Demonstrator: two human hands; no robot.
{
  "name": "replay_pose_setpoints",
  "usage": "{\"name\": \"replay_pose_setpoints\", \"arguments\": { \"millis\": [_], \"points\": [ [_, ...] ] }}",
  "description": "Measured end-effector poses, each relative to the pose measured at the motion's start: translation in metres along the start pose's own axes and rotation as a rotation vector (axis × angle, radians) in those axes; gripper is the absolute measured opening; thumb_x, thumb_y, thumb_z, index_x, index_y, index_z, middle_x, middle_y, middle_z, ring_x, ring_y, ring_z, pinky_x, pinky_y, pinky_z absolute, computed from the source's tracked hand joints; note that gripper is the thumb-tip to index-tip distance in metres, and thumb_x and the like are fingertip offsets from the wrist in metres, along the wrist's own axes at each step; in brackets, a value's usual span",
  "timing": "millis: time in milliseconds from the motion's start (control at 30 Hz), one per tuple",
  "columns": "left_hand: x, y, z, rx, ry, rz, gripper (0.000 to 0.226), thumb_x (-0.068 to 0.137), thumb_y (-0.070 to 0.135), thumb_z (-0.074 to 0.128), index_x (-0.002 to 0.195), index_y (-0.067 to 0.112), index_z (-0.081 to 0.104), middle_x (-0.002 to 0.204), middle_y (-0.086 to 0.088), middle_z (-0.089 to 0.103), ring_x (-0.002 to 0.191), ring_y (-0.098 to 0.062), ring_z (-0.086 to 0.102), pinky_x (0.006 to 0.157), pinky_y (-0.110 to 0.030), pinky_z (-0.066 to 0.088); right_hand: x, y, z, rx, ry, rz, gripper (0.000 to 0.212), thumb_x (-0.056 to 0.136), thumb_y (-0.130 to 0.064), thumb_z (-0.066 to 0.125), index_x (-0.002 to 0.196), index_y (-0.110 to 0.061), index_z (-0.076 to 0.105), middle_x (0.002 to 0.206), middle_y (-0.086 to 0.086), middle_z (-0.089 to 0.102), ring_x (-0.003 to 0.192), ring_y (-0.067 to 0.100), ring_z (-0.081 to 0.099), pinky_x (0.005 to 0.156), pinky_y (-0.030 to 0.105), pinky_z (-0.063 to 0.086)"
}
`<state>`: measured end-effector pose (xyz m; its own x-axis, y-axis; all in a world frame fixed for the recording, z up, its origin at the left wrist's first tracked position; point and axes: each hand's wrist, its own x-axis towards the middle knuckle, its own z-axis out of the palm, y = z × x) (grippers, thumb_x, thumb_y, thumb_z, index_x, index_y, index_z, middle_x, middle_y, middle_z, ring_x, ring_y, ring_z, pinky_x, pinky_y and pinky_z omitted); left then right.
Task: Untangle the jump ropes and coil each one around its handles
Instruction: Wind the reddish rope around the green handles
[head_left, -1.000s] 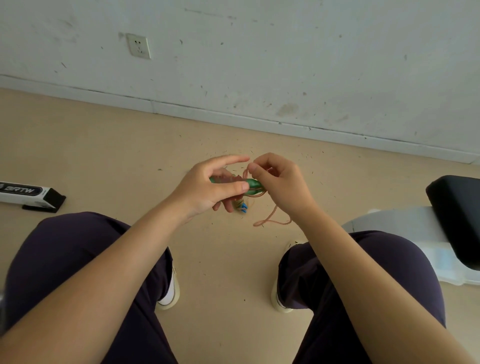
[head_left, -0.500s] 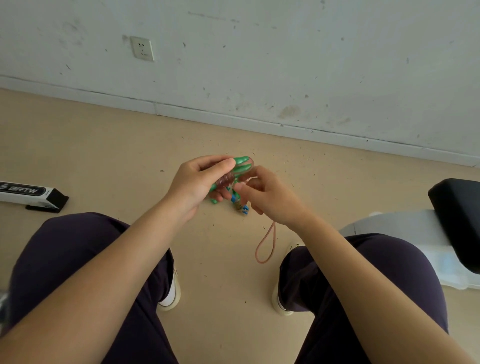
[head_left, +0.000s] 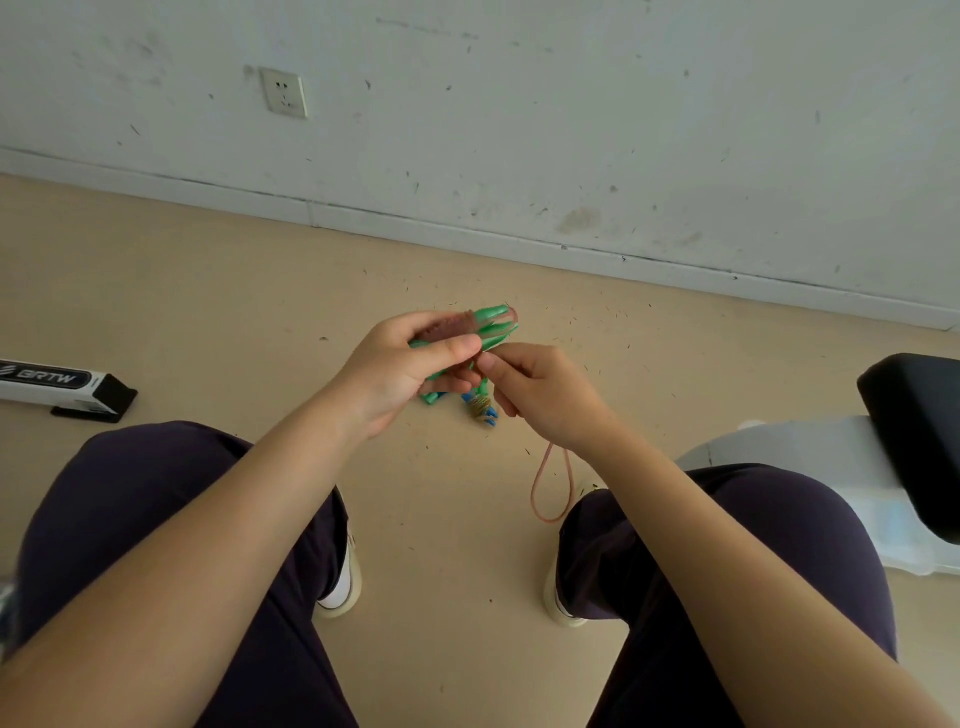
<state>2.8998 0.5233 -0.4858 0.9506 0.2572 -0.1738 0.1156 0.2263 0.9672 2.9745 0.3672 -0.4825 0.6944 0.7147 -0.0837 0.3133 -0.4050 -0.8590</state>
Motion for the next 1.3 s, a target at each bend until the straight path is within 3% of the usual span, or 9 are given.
{"name": "replay_pose_setpoints", "arguments": {
  "millis": [133, 333, 467, 633, 800, 967, 1100, 1233, 1300],
  "points": [
    [-0.001, 0.002, 0.001, 0.083, -0.018, 0.047, 0.024, 0.095, 0.007, 0.062, 0.119, 0.01, 0.064, 0.081, -0.01, 0.073, 0.068, -0.025, 0.072, 0.067, -0.029, 0.061, -0.001, 0.001, -0.001, 0.031, 0.056, -0.004, 0.03, 0.101, -0.023, 0.052, 0.081, -0.006, 0.067, 0.061, 0.0, 0.048, 0.058, 0.011, 0.043, 0.055, 0.025, 0.036],
    [-0.004, 0.005, -0.001, 0.095, -0.078, 0.041, 0.016, 0.098, 0.012, 0.059, 0.113, 0.011, 0.063, 0.085, -0.009, 0.071, 0.069, -0.029, 0.073, 0.066, -0.032, 0.062, -0.002, -0.002, -0.005, 0.085, 0.103, 0.004, 0.025, 0.098, -0.026, 0.058, 0.086, -0.009, 0.07, 0.046, -0.018, 0.046, 0.046, 0.001, 0.04, 0.049, 0.012, 0.034],
    [-0.005, 0.007, -0.002, 0.02, -0.148, 0.011, 0.015, 0.096, 0.012, 0.057, 0.109, 0.009, 0.065, 0.084, -0.006, 0.073, 0.066, -0.025, 0.072, 0.063, -0.028, 0.06, 0.0, -0.007, -0.013, 0.198, 0.072, 0.049, 0.04, 0.097, -0.037, 0.056, 0.08, -0.002, 0.065, 0.047, -0.014, 0.044, 0.043, 0.002, 0.038, 0.046, 0.013, 0.032],
    [-0.008, 0.005, -0.001, 0.075, -0.247, -0.016, 0.036, 0.082, 0.024, 0.065, 0.115, 0.012, 0.065, 0.088, -0.008, 0.074, 0.067, -0.023, 0.07, 0.061, -0.027, 0.057, -0.001, -0.003, -0.015, 0.173, 0.104, 0.061, 0.069, 0.089, -0.054, 0.056, 0.073, 0.013, 0.052, 0.051, 0.001, 0.04, 0.046, 0.01, 0.031, 0.045, 0.019, 0.026],
    [-0.007, 0.005, -0.003, 0.091, -0.263, -0.018, 0.029, 0.086, 0.022, 0.068, 0.114, 0.017, 0.067, 0.086, -0.008, 0.073, 0.065, -0.023, 0.068, 0.059, -0.027, 0.056, -0.003, -0.003, -0.014, 0.223, 0.065, -0.001, 0.063, 0.085, -0.058, 0.057, 0.072, 0.003, 0.052, 0.062, 0.009, 0.036, 0.05, 0.013, 0.029, 0.046, 0.021, 0.026],
    [-0.007, 0.003, -0.001, 0.154, -0.244, -0.018, 0.031, 0.087, 0.023, 0.065, 0.118, 0.018, 0.065, 0.093, -0.012, 0.075, 0.067, -0.028, 0.07, 0.061, -0.031, 0.058, -0.002, 0.001, -0.013, 0.21, 0.122, -0.013, 0.063, 0.095, -0.043, 0.059, 0.07, 0.013, 0.044, 0.061, 0.009, 0.034, 0.05, 0.013, 0.028, 0.047, 0.021, 0.026],
    [-0.005, 0.0, -0.002, 0.202, -0.207, 0.008, 0.022, 0.096, 0.012, 0.061, 0.118, 0.012, 0.064, 0.082, -0.005, 0.073, 0.063, -0.024, 0.067, 0.057, -0.03, 0.056, -0.001, 0.002, -0.008, 0.216, 0.136, 0.008, 0.056, 0.095, -0.045, 0.058, 0.065, 0.001, 0.049, 0.059, 0.008, 0.036, 0.05, 0.015, 0.03, 0.047, 0.023, 0.027],
    [0.001, 0.0, -0.004, 0.18, -0.074, 0.086, 0.019, 0.097, 0.01, 0.061, 0.114, 0.006, 0.065, 0.079, -0.003, 0.071, 0.056, -0.021, 0.062, 0.051, -0.03, 0.052, 0.003, 0.002, -0.001, 0.193, 0.124, 0.021, 0.038, 0.098, -0.041, 0.052, 0.07, -0.015, 0.053, 0.052, -0.011, 0.041, 0.046, 0.005, 0.036, 0.049, 0.02, 0.032],
    [0.005, -0.001, -0.006, 0.12, 0.022, 0.111, 0.012, 0.097, 0.01, 0.06, 0.108, 0.007, 0.066, 0.08, -0.005, 0.071, 0.054, -0.02, 0.06, 0.049, -0.029, 0.051, 0.004, 0.002, 0.003, 0.103, 0.083, 0.005, 0.027, 0.101, -0.033, 0.05, 0.08, -0.018, 0.058, 0.056, -0.01, 0.043, 0.049, 0.004, 0.038, 0.051, 0.019, 0.034]
  ]
}}
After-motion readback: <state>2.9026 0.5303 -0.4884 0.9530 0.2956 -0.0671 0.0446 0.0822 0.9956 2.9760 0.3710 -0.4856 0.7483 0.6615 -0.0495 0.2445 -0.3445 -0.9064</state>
